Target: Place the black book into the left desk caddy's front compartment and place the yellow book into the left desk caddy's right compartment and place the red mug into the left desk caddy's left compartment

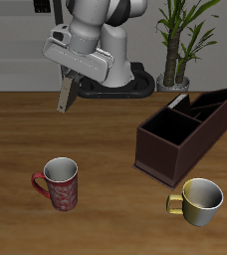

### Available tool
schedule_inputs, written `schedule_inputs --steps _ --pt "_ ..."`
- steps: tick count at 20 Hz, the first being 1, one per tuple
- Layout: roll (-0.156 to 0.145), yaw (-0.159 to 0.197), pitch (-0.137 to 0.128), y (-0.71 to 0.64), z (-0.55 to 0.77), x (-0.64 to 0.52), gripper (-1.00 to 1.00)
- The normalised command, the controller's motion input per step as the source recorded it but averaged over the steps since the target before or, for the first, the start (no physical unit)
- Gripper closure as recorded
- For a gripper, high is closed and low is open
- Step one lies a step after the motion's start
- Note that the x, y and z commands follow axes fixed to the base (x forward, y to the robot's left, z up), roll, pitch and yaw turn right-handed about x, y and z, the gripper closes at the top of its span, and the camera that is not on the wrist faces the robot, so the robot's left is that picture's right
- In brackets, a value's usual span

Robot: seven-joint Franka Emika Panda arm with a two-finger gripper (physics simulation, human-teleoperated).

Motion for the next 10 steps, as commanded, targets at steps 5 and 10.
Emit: schedule_inputs --steps 5,10 --pt "-0.005 -0.058 -0.038 0.51 0.52 0.00 1.00" --pt "0.063 -0.002 -0.023 0.63 0.29 0.03 1.00"
